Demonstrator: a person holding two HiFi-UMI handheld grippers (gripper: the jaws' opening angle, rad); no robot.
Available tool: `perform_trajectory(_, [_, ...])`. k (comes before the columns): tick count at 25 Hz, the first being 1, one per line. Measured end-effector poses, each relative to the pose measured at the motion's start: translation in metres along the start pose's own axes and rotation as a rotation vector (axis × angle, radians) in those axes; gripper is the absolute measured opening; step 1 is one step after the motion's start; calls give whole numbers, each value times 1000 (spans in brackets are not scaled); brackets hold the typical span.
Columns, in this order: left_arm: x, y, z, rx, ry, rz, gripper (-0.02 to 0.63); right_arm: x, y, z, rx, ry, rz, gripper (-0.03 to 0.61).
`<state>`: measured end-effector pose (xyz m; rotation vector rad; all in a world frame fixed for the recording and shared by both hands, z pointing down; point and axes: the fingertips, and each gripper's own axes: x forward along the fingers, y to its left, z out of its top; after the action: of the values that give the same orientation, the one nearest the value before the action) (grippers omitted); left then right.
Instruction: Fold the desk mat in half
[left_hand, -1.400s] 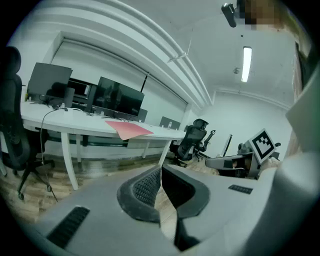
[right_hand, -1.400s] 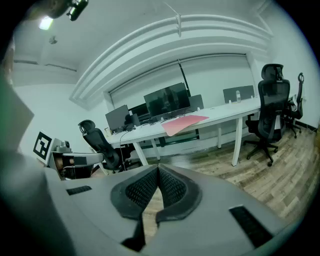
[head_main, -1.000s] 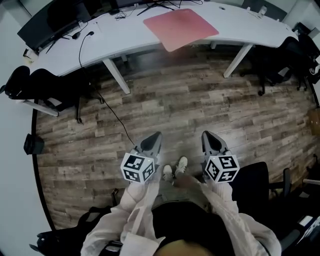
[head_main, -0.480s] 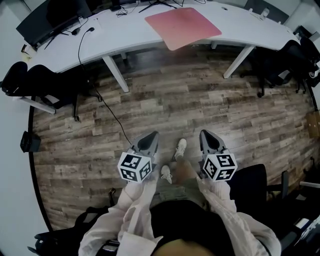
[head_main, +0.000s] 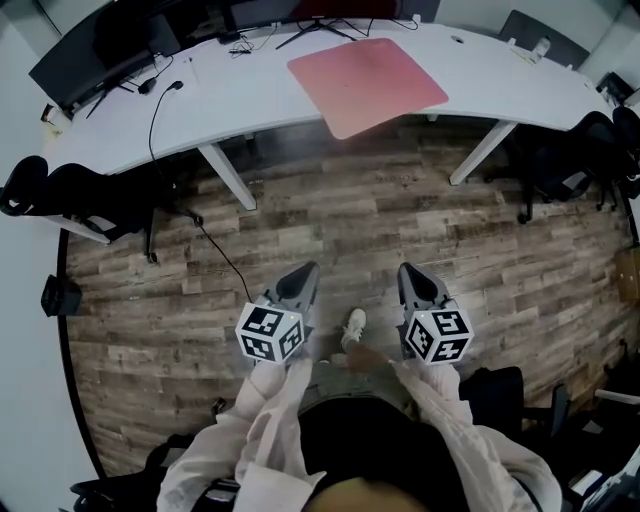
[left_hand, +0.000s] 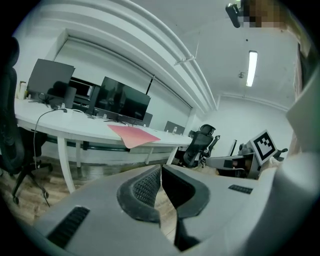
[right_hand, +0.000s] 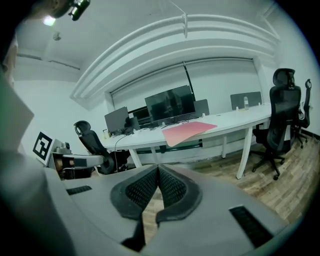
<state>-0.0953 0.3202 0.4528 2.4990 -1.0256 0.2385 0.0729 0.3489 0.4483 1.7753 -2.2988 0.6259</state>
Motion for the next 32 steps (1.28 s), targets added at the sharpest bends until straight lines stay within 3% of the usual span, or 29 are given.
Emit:
perform_trajectory(12, [100, 24, 42, -10, -8, 82, 34, 90, -78, 49, -29, 40, 106, 12])
perform_trajectory(20, [138, 52, 46, -40, 7, 116, 34, 141, -90, 51, -22, 85, 160, 12])
perform_trajectory(32, [229, 128, 113, -35, 9, 83, 34, 247, -121, 105, 11, 104, 126, 12])
